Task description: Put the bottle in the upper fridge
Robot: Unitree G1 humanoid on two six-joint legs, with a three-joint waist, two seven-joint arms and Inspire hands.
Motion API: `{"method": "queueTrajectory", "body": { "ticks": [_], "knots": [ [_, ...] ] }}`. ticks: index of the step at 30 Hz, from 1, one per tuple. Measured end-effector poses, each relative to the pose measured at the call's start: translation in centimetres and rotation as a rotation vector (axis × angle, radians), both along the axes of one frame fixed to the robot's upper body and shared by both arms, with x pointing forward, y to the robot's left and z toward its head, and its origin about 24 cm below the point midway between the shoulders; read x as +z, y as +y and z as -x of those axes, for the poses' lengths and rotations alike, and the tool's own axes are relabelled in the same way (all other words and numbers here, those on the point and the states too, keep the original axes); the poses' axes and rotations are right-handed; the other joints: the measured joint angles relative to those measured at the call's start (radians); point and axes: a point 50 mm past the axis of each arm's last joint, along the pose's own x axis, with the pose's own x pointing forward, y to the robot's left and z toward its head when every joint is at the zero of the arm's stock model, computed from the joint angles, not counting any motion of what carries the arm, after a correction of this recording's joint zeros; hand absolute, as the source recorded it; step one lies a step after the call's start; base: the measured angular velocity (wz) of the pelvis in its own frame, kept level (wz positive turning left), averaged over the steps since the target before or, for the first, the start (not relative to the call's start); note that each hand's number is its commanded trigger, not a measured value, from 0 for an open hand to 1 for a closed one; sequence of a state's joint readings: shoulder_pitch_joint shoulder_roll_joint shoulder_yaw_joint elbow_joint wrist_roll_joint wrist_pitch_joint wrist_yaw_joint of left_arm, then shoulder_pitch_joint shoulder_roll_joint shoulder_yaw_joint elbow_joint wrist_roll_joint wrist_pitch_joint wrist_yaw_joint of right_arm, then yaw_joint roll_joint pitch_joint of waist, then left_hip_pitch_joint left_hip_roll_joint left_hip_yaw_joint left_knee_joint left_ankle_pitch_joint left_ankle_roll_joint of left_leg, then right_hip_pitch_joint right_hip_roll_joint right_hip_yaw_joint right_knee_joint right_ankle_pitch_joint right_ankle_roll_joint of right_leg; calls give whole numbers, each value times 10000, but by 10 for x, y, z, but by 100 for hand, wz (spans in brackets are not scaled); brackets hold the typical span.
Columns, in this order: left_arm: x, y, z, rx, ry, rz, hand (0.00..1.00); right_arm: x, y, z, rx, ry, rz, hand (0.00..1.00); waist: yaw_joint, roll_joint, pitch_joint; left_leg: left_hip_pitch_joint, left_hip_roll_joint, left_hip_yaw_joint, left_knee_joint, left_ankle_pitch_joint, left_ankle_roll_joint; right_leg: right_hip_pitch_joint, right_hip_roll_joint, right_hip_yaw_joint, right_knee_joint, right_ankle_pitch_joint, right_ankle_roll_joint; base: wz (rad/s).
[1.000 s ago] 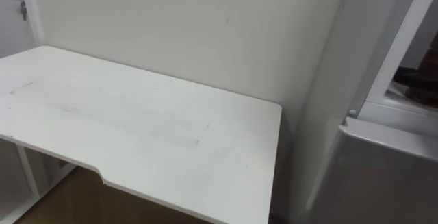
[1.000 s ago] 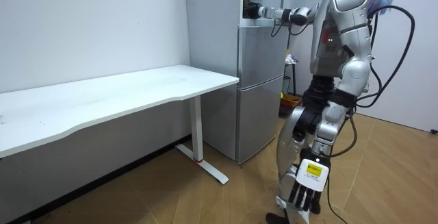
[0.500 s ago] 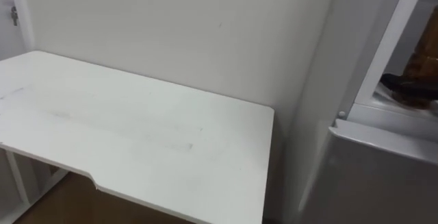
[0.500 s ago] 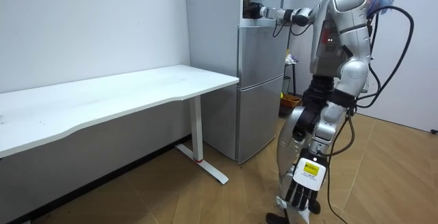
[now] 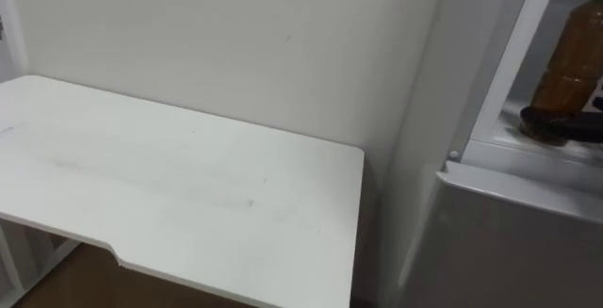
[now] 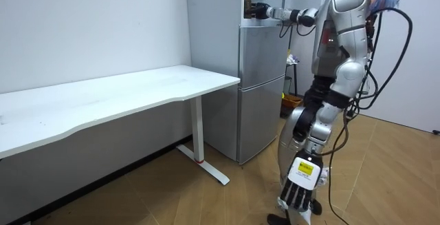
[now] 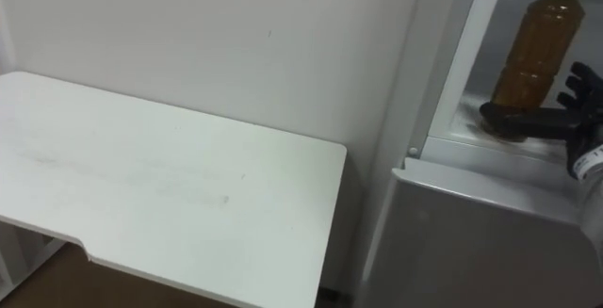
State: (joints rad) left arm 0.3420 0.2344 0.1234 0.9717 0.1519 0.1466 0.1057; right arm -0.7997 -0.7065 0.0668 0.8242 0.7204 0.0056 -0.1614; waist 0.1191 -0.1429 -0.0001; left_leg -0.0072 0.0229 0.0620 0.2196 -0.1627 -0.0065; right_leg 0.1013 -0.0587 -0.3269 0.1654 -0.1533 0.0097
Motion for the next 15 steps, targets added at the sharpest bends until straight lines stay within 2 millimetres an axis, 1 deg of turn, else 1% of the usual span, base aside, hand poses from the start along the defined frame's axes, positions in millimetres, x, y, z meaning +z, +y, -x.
{"method": "queueTrajectory", "body": {
  "ticks": [5, 7, 10, 12, 15],
  "knots": [
    [0, 0, -5, -19, -130, -142, 0, -1, 1, 0, 27, -13, -204, 0, -51, -54, -40, 38, 3, 57, -41, 0, 1, -25, -2, 16, -26, 0, 0, -1],
    [0, 1, -9, -16, -227, -190, 0, 0, 2, 0, 45, -5, -196, 0, -69, -56, -43, 39, 6, 58, -43, 0, 1, -26, -2, 16, -24, 1, -1, 0],
    [0, 1, -12, -28, -302, -209, 0, 0, 8, 2, 387, -143, 2, 0, -55, -46, -41, 120, 16, 138, -107, 0, 1, -21, 2, 98, 6, 0, 0, -5],
    [0, 0, -14, -24, -349, -199, 0, -2, 13, 4, 678, -198, 130, 0, -86, -35, -40, 139, 14, 164, -146, -1, 2, 11, -1, 106, 1, 0, 0, -4],
    [-1, -3, -18, 132, -505, -198, 0, 0, 21, 8, 1205, -476, 351, 0, -151, -2, -42, 145, 7, 165, -148, -2, 3, 1, -6, 120, -4, 0, 0, 0]
  ]
}}
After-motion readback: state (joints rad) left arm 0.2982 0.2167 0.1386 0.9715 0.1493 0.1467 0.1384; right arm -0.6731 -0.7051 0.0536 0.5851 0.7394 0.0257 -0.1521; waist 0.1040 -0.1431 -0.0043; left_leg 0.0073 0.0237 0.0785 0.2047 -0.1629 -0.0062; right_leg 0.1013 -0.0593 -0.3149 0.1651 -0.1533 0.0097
